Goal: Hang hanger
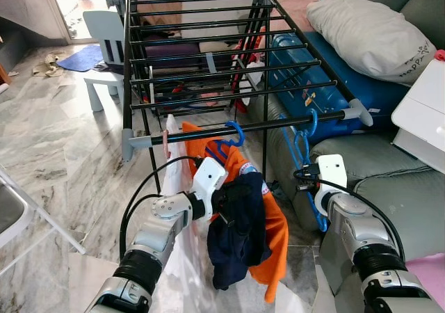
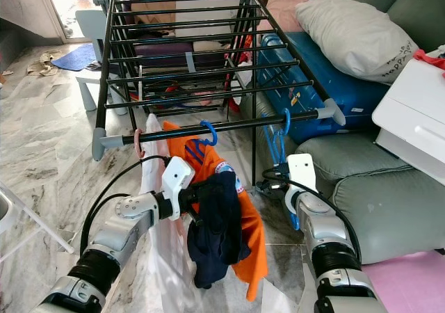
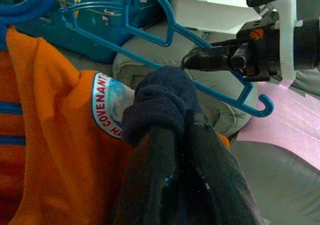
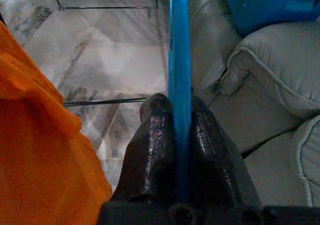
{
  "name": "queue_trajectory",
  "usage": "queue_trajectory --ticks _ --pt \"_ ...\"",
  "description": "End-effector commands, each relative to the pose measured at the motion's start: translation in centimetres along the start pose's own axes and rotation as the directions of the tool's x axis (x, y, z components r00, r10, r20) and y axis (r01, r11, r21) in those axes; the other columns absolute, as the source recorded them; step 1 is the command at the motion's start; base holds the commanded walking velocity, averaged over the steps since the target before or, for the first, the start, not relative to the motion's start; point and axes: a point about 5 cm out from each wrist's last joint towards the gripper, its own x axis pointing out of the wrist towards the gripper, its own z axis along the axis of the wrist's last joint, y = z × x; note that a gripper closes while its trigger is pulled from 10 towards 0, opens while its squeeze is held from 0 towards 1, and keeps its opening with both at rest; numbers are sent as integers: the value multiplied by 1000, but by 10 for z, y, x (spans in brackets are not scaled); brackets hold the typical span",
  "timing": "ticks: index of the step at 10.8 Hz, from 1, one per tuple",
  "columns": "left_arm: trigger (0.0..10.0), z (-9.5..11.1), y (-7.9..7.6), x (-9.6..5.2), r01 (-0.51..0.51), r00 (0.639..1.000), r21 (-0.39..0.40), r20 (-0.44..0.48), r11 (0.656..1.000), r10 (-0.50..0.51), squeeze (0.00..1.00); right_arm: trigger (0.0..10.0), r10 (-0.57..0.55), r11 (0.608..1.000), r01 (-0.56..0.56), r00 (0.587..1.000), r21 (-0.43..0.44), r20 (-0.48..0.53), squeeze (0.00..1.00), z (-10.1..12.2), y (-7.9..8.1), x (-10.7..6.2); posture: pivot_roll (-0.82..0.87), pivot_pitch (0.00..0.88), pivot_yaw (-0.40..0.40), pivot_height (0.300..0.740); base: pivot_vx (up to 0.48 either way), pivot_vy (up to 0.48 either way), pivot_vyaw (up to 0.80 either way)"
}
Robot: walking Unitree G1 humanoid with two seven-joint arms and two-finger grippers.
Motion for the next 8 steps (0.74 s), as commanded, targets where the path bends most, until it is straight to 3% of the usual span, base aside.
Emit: queue_trajectory --ticks 1,3,4,5,8 --pt "10000 6 0 1 9 1000 30 16 999 -10 0 0 -1 1000 2 1000 -21 9 0 3 -2 0 3 0 -35 740 0 0 0" --pt "10000 6 1 0 -4 1000 35 18 999 4 0 0 -20 998 26 995 -54 97 0 13 -4 -5 6 0 -37 740 0 0 0" --pt "10000 7 3 -1 -32 999 37 14 999 31 0 39 -34 999 37 979 -10 203 0 24 -8 -14 7 0 -39 740 0 0 0" --pt "10000 4 5 -1 -57 998 52 -6 997 57 0 10000 -52 999 53 971 3 233 0 19 -16 -30 1 0 -38 740 0 0 0" --pt "10000 2 5 -3 -74 997 52 -14 996 75 0 10000 -62 998 58 973 24 223 0 -10 -10 -73 -22 0 -34 740 0 0 0"
